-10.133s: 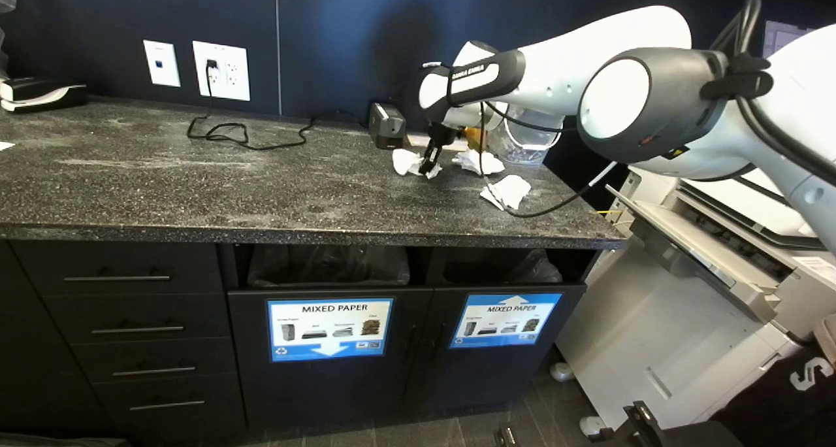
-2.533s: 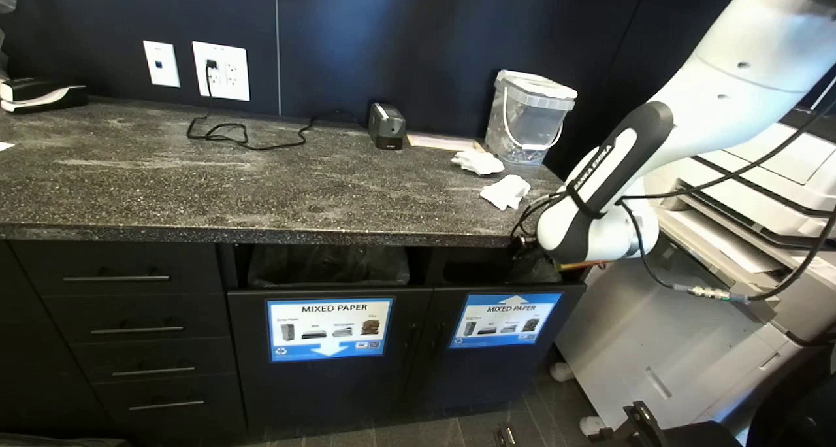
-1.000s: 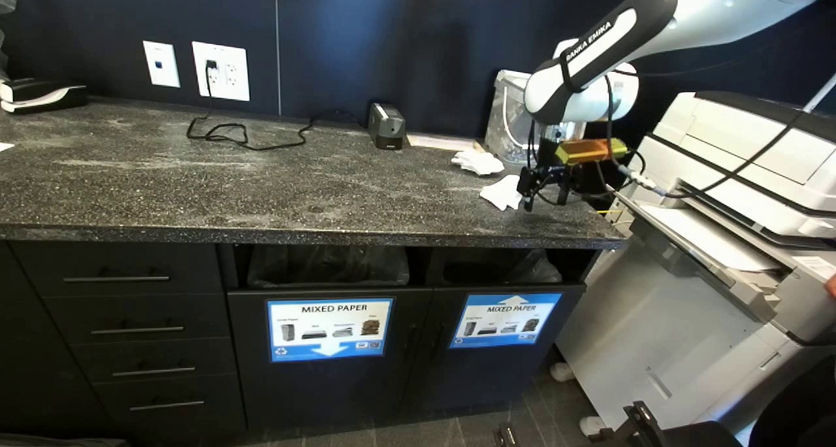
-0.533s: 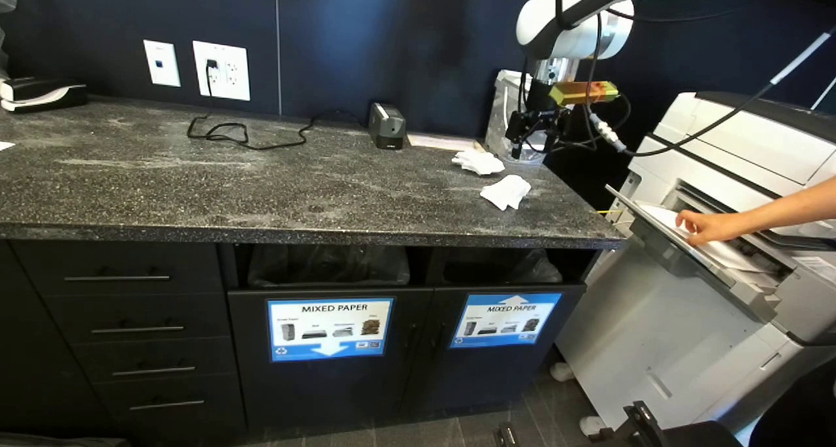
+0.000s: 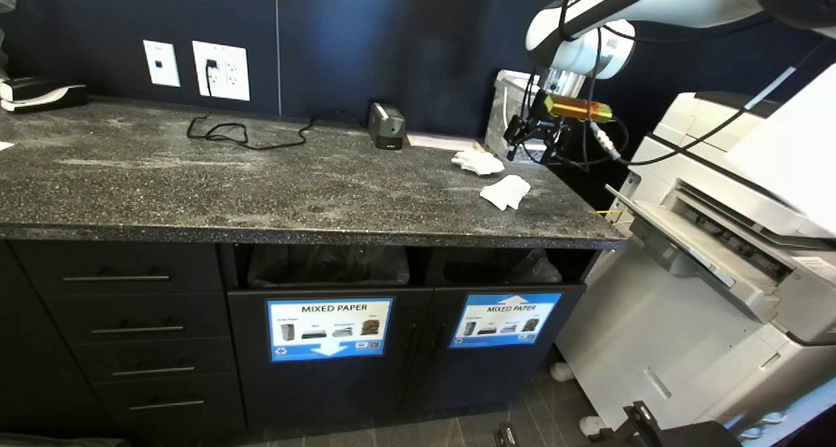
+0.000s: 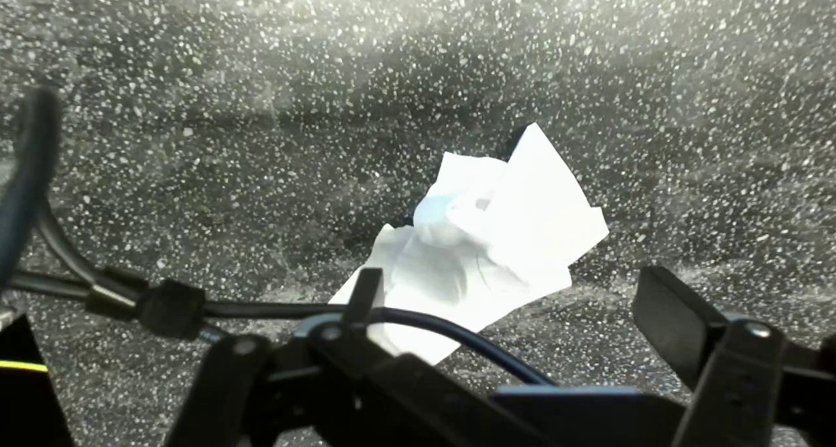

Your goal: Put the white pieces of papers in the right bin

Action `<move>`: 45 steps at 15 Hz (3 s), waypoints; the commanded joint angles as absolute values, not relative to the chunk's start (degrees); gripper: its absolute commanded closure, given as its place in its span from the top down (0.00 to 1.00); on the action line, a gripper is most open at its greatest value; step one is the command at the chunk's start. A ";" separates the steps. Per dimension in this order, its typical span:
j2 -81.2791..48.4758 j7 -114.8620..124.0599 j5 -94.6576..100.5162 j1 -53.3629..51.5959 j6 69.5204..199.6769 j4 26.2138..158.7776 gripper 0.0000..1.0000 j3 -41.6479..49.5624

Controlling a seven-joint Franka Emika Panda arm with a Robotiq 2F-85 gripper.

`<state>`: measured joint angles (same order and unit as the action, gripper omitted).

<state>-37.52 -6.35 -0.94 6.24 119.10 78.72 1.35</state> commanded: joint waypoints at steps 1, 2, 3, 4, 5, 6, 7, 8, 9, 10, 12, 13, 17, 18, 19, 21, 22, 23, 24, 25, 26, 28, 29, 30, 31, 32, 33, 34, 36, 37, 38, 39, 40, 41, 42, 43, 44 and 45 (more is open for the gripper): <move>-43.94 -0.66 -2.70 6.22 119.90 71.52 1.00 1.80; -45.43 1.23 -2.10 5.52 120.42 70.59 1.00 2.10; -46.94 2.72 -1.55 5.19 120.79 69.39 1.00 2.53; -48.34 3.53 -1.76 5.45 120.44 67.85 1.00 2.58; -49.43 4.71 -1.47 5.09 120.45 66.91 1.00 2.79; -50.46 5.51 -1.38 4.90 120.28 65.86 1.00 2.87; -51.27 5.81 -1.63 5.28 120.10 64.85 1.00 2.88; -51.75 6.48 -1.39 4.97 120.61 64.65 1.00 3.02; -52.39 6.91 -1.29 4.84 120.65 63.95 1.00 3.07; -52.72 6.89 -1.48 5.27 120.51 63.38 1.00 3.08; -53.45 7.33 -1.30 4.95 120.11 62.67 1.00 3.10; -53.66 6.52 -1.59 5.56 119.02 61.96 1.00 2.87; -54.17 5.01 -2.16 6.27 116.93 61.07 1.00 2.13; -54.08 5.34 -1.83 5.68 116.51 61.45 1.00 2.19; -54.00 5.19 -1.85 5.68 115.97 61.49 1.00 2.12; -53.91 4.90 -1.99 5.89 115.18 61.42 1.00 2.00; -53.84 4.95 -2.08 5.79 115.37 61.66 1.00 1.89; -53.91 4.56 -2.33 6.30 115.11 61.35 1.00 1.81; -53.86 4.57 -2.35 6.29 115.11 61.52 1.00 1.76; -53.86 5.03 -2.14 5.81 115.38 61.90 1.00 1.82; -53.87 4.68 -2.37 6.24 115.08 61.66 1.00 1.74; -53.97 4.99 -2.09 5.81 115.49 61.99 1.00 1.82; -53.93 4.66 -2.29 6.20 115.45 61.92 0.88 1.75; -54.14 4.33 -2.50 6.59 115.35 61.60 0.73 1.67; -54.22 4.92 -2.22 5.96 115.88 62.11 0.67 1.74; -54.14 4.71 -2.33 6.15 115.99 62.35 0.58 1.67; -54.55 4.25 -2.59 6.72 115.49 61.63 0.49 1.60; -54.49 4.56 -2.38 6.32 115.96 62.20 0.42 1.64; -54.90 4.05 -2.44 6.71 115.67 61.86 0.27 1.60; -54.93 4.11 -2.28 6.46 115.88 62.23 0.21 1.61; -54.95 3.83 -2.14 6.17 116.14 62.76 0.17 1.48; -54.91 2.96 -2.25 6.67 115.76 62.65 0.17 1.36; -54.69 1.87 -2.29 6.89 115.74 63.02 0.15 1.10; -54.25 1.28 -1.78 6.23 116.31 64.33 0.13 1.05; -53.78 -0.47 -1.87 6.77 116.36 64.98 0.16 0.80; -53.02 -2.09 -1.87 7.04 116.85 66.28 0.15 0.57; -52.50 -3.28 -1.76 6.84 117.31 67.50 0.16 0.33; -51.38 -5.32 -2.11 7.34 118.00 69.46 0.17 -0.20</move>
